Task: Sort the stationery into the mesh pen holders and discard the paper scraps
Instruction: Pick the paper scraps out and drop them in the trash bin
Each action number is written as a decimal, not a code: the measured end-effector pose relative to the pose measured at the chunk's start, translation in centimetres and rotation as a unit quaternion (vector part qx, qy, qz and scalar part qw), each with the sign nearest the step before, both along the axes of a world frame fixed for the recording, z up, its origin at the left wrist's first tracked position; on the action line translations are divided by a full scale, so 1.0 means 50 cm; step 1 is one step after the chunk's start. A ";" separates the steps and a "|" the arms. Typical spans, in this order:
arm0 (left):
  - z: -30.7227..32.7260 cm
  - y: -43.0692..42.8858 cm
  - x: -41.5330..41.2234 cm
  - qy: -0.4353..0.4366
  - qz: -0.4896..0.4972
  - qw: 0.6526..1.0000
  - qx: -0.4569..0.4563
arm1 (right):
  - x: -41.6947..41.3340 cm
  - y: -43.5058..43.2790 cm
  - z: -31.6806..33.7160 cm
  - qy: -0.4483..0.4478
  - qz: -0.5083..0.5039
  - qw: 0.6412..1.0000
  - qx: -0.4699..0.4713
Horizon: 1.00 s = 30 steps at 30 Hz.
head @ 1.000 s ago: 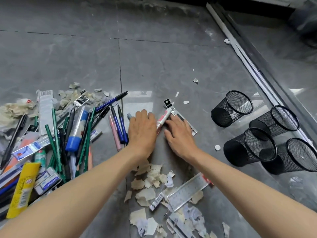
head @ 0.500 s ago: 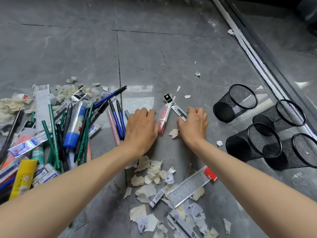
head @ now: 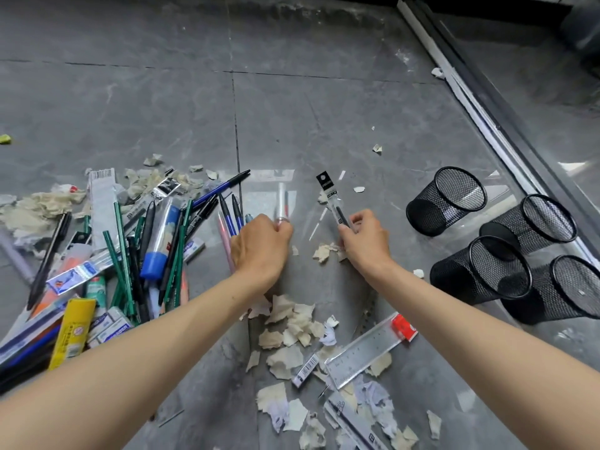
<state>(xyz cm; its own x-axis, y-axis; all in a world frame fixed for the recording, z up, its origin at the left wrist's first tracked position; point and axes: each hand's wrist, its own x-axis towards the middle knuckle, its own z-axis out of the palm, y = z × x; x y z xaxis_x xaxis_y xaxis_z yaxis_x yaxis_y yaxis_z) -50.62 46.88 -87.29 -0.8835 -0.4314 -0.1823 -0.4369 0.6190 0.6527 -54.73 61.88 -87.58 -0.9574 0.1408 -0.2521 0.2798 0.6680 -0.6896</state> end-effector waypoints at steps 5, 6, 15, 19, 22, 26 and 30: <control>-0.002 -0.066 0.033 -0.019 0.063 0.998 0.013 | 0.018 -0.079 0.023 0.006 0.046 0.996 -0.080; -0.003 -0.078 0.042 -0.027 0.070 0.997 0.015 | 0.021 -0.097 0.027 0.004 0.060 0.995 -0.079; -0.009 -0.145 0.108 -0.057 0.077 0.995 -0.004 | 0.061 -0.230 0.011 -0.021 0.141 0.989 -0.030; -0.004 -0.150 0.115 -0.060 0.075 0.995 -0.016 | 0.071 -0.250 -0.006 -0.017 0.179 0.983 -0.025; 0.010 -0.138 0.110 0.004 0.069 0.996 -0.054 | 0.065 -0.242 -0.018 -0.009 0.190 0.982 -0.008; 0.012 -0.097 0.081 0.092 -0.020 0.987 -0.128 | 0.038 -0.193 -0.012 0.060 0.172 0.981 0.071; -0.015 -0.046 0.034 0.131 -0.186 0.953 -0.199 | -0.013 -0.118 -0.008 0.085 0.183 0.966 0.158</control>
<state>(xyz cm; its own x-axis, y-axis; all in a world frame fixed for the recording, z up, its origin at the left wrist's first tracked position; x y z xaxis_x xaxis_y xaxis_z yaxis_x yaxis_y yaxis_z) -48.90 44.59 -88.06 -0.9816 -0.0689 0.1781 0.0062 0.9206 0.3906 -55.39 55.96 -87.96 -0.9814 -0.1712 -0.0863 -0.1150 0.8859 -0.4494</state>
